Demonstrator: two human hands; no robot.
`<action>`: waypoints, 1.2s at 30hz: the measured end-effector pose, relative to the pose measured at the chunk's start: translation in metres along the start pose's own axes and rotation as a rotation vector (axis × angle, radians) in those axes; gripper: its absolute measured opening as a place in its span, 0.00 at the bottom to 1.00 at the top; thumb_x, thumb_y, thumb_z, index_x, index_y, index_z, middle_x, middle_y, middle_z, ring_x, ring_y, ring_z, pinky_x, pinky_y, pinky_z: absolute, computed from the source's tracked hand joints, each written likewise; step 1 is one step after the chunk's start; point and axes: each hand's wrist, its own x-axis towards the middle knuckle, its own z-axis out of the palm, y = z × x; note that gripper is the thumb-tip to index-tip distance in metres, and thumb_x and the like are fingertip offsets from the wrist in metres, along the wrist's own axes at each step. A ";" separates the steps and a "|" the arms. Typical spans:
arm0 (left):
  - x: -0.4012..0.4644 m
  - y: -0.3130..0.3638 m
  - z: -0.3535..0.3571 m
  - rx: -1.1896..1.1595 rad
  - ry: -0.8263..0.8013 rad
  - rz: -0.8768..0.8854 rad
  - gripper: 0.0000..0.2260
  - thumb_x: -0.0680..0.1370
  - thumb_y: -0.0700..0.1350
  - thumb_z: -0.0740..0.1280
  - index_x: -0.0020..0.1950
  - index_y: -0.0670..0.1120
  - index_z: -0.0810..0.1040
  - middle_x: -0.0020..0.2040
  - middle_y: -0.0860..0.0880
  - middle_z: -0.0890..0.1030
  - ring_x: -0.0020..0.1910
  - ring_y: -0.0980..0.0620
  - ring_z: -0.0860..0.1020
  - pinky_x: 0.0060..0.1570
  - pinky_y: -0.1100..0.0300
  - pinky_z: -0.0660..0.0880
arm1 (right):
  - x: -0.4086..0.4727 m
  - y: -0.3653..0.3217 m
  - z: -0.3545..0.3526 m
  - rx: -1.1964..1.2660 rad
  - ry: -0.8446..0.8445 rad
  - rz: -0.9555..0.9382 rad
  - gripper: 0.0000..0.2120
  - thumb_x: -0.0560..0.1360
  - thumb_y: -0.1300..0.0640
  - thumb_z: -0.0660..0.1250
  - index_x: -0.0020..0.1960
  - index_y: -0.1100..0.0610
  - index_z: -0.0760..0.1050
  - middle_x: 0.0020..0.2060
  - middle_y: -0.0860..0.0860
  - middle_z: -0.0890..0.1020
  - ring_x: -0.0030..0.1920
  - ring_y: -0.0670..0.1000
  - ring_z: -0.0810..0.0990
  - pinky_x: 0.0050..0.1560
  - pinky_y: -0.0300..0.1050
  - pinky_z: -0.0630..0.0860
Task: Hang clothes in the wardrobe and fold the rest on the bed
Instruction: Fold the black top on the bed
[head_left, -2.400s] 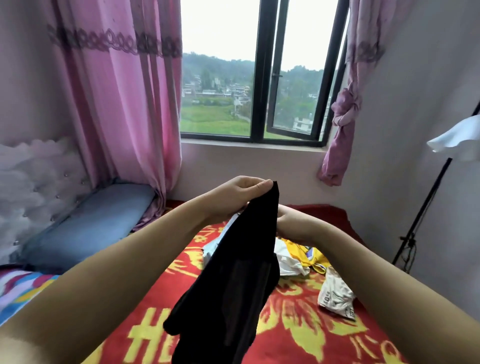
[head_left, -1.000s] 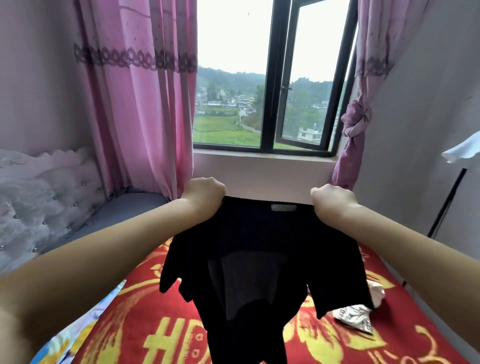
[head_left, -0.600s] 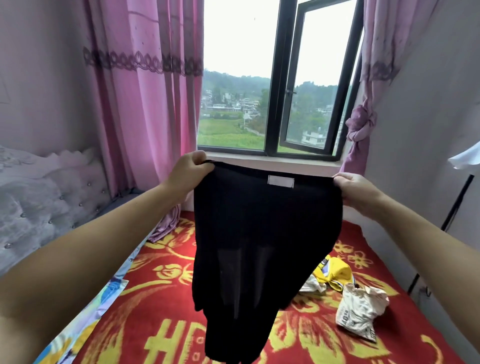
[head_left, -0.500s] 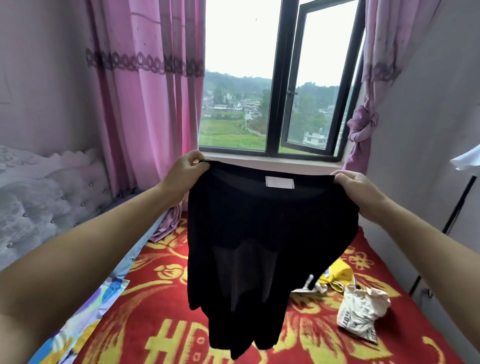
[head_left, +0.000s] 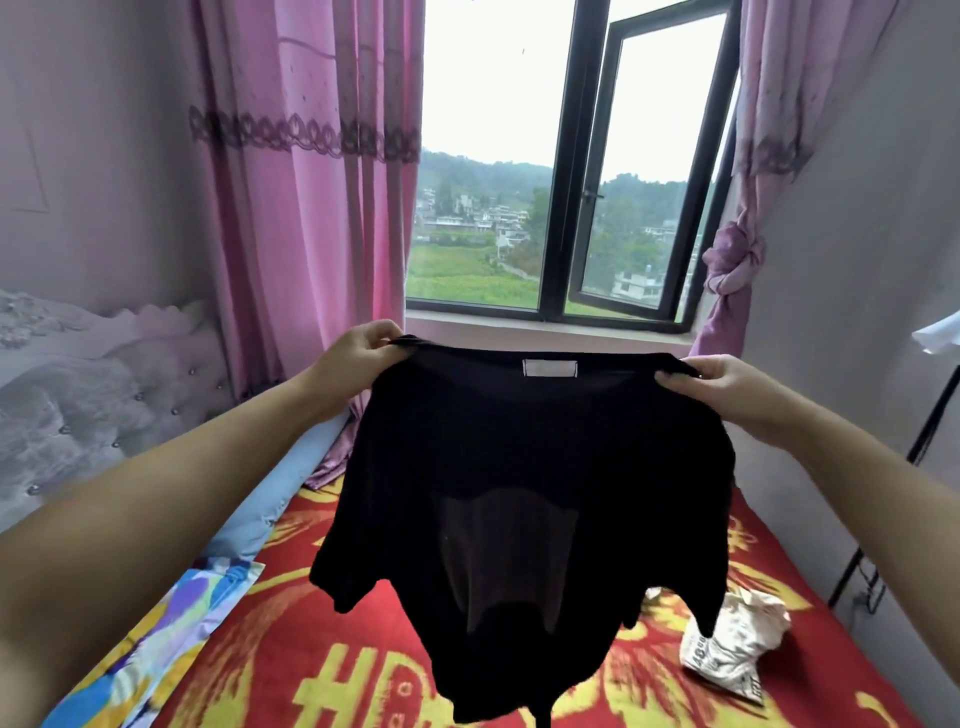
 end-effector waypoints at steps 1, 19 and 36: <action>0.001 0.001 0.000 -0.085 -0.025 -0.067 0.07 0.79 0.46 0.66 0.46 0.44 0.80 0.38 0.50 0.82 0.38 0.52 0.80 0.37 0.64 0.77 | 0.001 0.003 0.004 0.093 0.045 0.004 0.23 0.68 0.47 0.71 0.54 0.63 0.80 0.42 0.55 0.86 0.39 0.50 0.85 0.37 0.36 0.79; -0.028 0.057 0.083 -0.613 -0.050 -0.521 0.08 0.83 0.45 0.57 0.52 0.44 0.73 0.34 0.48 0.73 0.29 0.53 0.71 0.31 0.63 0.70 | 0.016 -0.066 0.184 0.050 0.009 -0.081 0.21 0.81 0.44 0.55 0.41 0.53 0.81 0.42 0.52 0.85 0.45 0.52 0.82 0.55 0.49 0.76; -0.014 0.063 0.009 0.523 -0.258 0.175 0.03 0.75 0.41 0.70 0.41 0.44 0.81 0.32 0.56 0.78 0.30 0.65 0.75 0.36 0.74 0.71 | 0.013 -0.063 0.182 -0.132 -0.131 -0.295 0.16 0.73 0.62 0.61 0.56 0.46 0.70 0.43 0.52 0.80 0.35 0.46 0.77 0.35 0.38 0.74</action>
